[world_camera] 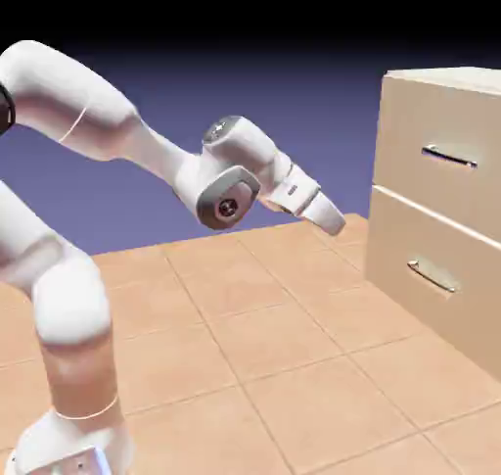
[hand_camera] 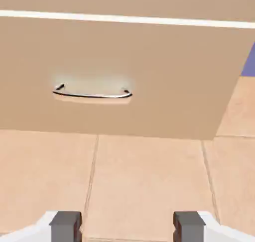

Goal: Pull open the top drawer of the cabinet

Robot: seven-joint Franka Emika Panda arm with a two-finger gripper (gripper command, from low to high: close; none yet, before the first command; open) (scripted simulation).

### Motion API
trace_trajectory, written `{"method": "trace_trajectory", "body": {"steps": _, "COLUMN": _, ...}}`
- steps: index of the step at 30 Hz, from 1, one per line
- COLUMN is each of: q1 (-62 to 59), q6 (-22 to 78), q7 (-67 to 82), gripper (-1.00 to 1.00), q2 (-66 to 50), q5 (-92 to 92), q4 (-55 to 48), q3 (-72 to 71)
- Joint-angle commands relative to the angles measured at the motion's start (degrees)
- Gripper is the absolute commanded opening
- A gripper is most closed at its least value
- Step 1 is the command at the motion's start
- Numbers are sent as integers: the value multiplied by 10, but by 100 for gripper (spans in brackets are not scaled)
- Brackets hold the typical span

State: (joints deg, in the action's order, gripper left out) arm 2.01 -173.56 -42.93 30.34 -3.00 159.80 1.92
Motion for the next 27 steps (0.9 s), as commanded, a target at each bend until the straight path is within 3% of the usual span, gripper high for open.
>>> {"method": "trace_trajectory", "body": {"steps": 1, "q1": 11, "q6": 4, "q7": -4, "gripper": 0, "q2": -19, "q5": -25, "q4": -10, "q3": 16}}
{"method": "trace_trajectory", "body": {"steps": 27, "q1": 295, "q6": 101, "q7": -106, "gripper": 0, "q2": -519, "q5": -673, "q4": -269, "q3": 430}}
